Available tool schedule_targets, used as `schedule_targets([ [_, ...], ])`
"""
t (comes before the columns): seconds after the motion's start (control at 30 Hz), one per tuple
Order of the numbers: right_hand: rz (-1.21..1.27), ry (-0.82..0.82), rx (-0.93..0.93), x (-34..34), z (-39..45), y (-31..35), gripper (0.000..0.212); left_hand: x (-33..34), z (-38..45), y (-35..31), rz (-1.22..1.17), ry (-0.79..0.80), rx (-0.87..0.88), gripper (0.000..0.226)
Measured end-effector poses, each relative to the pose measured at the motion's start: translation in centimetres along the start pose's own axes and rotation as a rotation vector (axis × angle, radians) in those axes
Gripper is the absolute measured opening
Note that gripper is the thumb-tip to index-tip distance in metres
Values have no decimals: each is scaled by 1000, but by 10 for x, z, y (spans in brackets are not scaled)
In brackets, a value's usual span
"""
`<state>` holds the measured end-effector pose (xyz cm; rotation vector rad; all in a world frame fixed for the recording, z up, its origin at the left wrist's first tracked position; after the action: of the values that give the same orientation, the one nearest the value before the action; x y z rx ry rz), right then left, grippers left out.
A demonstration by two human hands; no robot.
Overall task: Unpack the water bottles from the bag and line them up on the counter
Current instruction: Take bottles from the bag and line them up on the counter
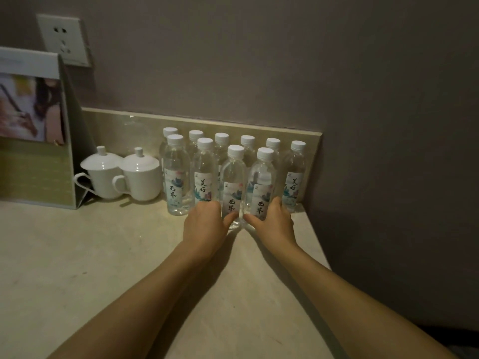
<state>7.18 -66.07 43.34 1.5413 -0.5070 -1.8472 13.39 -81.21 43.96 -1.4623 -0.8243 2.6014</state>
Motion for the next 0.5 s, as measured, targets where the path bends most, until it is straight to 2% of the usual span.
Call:
schedule_targets([
  [0.3, -11, -6, 8, 7, 9, 8, 73, 8, 12, 0, 22, 19, 56, 33],
  [0.5, -10, -40, 10, 8, 11, 8, 69, 14, 24, -5, 239, 73, 101, 42],
])
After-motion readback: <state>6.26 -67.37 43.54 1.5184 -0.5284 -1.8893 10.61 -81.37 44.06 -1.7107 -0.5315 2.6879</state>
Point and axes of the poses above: each hand's wrist, its own z-axis towards the middle knuckle, its own x-axis out of the palm, y = z × x, the point moved 7 cm from there along z, towards the middle knuckle, and after that the axes turned 2 degrees about -y, right-handed, at the moved point
